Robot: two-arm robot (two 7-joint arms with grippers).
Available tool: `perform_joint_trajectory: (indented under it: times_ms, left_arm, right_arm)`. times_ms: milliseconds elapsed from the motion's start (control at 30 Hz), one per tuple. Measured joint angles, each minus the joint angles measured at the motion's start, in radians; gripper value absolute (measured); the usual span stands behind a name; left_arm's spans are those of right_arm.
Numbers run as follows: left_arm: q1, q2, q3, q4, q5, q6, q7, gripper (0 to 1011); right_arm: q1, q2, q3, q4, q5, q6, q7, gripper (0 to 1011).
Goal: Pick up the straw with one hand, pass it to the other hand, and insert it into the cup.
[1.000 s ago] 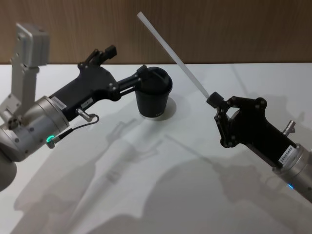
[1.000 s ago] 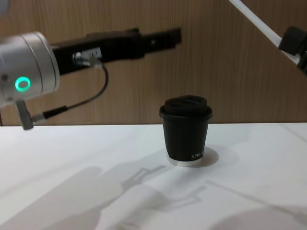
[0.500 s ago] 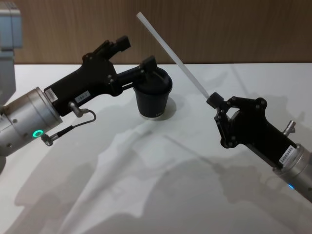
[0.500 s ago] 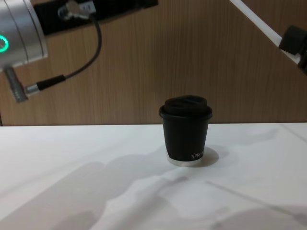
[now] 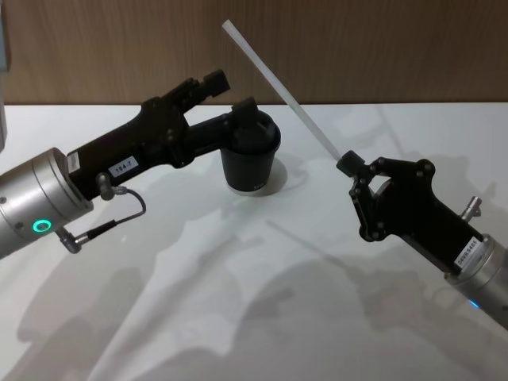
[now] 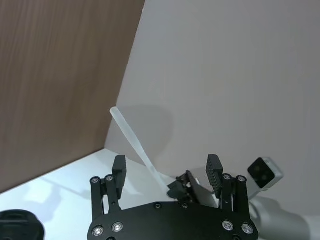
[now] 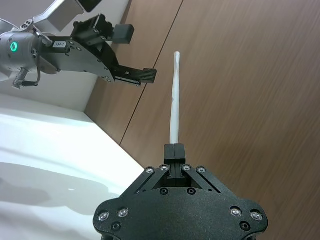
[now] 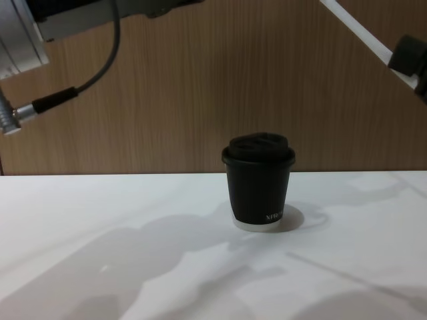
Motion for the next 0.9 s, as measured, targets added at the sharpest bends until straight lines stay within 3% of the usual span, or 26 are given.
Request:
perform_joint_trajectory:
  times_ms: [433, 900]
  left_arm:
    - [0.013, -0.037, 0.001, 0.017, -0.110, 0.048, 0.036, 1003]
    - [-0.010, -0.101, 0.036, 0.066, -0.167, 0.066, 0.092, 1003]
  right_arm:
    - [0.000, 0.000, 0.000, 0.000, 0.000, 0.000, 0.001, 0]
    - [0.000, 0.000, 0.000, 0.000, 0.000, 0.000, 0.000, 0]
